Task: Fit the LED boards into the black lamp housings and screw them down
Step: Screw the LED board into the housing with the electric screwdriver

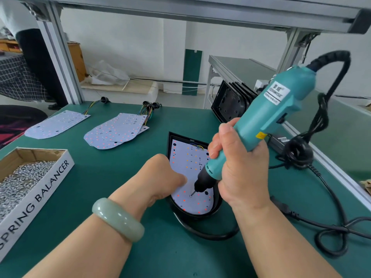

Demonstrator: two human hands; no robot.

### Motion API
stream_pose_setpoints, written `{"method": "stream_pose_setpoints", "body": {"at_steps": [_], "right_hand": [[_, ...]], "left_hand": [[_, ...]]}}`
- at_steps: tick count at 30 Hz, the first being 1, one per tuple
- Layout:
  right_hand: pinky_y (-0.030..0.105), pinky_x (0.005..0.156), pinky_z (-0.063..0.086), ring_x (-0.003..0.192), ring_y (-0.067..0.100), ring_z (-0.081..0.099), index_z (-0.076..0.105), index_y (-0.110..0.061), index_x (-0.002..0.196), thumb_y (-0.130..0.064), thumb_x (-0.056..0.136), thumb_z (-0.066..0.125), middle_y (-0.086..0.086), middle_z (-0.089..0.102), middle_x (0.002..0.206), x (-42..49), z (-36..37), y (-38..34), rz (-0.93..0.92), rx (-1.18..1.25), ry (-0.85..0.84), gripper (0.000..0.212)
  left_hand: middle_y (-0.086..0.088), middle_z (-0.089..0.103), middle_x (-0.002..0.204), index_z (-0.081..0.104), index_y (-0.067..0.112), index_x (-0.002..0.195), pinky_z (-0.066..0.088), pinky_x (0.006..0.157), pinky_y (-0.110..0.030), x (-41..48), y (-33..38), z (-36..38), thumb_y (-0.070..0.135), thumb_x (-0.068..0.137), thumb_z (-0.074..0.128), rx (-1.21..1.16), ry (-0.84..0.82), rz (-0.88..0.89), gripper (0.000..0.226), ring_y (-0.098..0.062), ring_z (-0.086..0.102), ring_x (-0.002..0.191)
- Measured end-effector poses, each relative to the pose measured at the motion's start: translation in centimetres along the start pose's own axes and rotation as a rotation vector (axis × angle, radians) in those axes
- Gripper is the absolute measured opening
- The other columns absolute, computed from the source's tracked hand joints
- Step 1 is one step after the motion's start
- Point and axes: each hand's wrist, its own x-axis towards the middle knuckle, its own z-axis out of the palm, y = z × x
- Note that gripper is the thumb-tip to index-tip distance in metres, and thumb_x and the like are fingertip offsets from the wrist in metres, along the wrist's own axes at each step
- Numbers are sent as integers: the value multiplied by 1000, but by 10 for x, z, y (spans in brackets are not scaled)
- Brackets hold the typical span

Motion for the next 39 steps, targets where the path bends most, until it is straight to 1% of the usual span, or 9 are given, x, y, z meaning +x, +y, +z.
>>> {"method": "stream_pose_setpoints", "body": {"at_steps": [7, 10, 14, 18, 24, 31, 35, 37, 39], "right_hand": [[22, 51, 42, 42, 12, 44, 56, -31, 64, -21, 75, 61, -8, 46, 46, -5, -1, -1, 1, 7, -10, 15], [24, 52, 42, 43, 13, 44, 55, -23, 76, -21, 75, 62, -6, 47, 48, -5, -4, -1, 13, 58, -17, 7], [25, 55, 42, 46, 13, 46, 55, -19, 89, -23, 76, 64, -5, 50, 50, -7, -9, -4, 14, 90, 10, 15], [24, 56, 42, 47, 13, 46, 54, -15, 89, -25, 74, 66, -4, 50, 51, -6, -10, -6, 40, 159, 49, 22], [27, 57, 42, 48, 16, 48, 54, -12, 96, -20, 72, 64, 0, 51, 53, -9, -15, -13, 38, 186, -140, 27], [23, 60, 45, 53, 12, 49, 65, -23, 108, -14, 73, 59, -1, 56, 60, -2, -13, -24, -40, 264, -224, 37], [23, 59, 43, 52, 14, 45, 58, -16, 108, -9, 78, 54, -1, 50, 55, 1, -23, -21, 25, 224, 45, 31], [23, 59, 41, 53, 14, 44, 58, -16, 105, -12, 80, 51, -2, 49, 55, 1, -28, -16, 80, 249, 129, 27], [21, 57, 41, 53, 12, 43, 60, -19, 102, -15, 83, 50, -3, 48, 58, 3, -31, -14, 109, 305, 184, 22]], "left_hand": [[2, 30, 54, 32, 17, 62, 16, 38, -17, 1, 0, 1, 10, 77, 66, 20, 33, 11, 38, -18, 22, 47], [-1, 37, 58, 38, 15, 65, 22, 45, -21, 1, -1, 0, 11, 76, 67, 16, 11, 4, 31, -19, 29, 52], [-6, 42, 65, 46, 12, 71, 26, 52, -25, 2, -1, -2, 11, 76, 66, -6, -45, 7, 20, -20, 33, 59], [-5, 37, 60, 40, 14, 65, 25, 50, -23, 3, 0, -3, 9, 75, 63, 11, -60, 27, 26, -20, 29, 55], [5, 36, 42, 38, 14, 57, 30, 39, -15, 7, -1, -8, 5, 76, 62, -29, -121, -17, 32, -17, 31, 38], [7, 36, 37, 36, 15, 59, 35, 38, -16, 6, -1, -10, 12, 77, 65, 34, -115, -35, 35, -18, 33, 39], [-3, 53, 60, 53, 11, 75, 41, 56, -25, 1, 2, -22, 44, 78, 68, 154, -84, 13, 36, -22, 47, 50], [-6, 68, 89, 62, 14, 109, 48, 72, -30, -4, -1, -41, 60, 80, 61, 150, 65, -1, 54, -23, 64, 77], [-3, 70, 94, 66, 21, 102, 48, 73, -30, -7, -11, -70, 53, 86, 57, 201, 269, 28, 37, -22, 66, 87]]}}
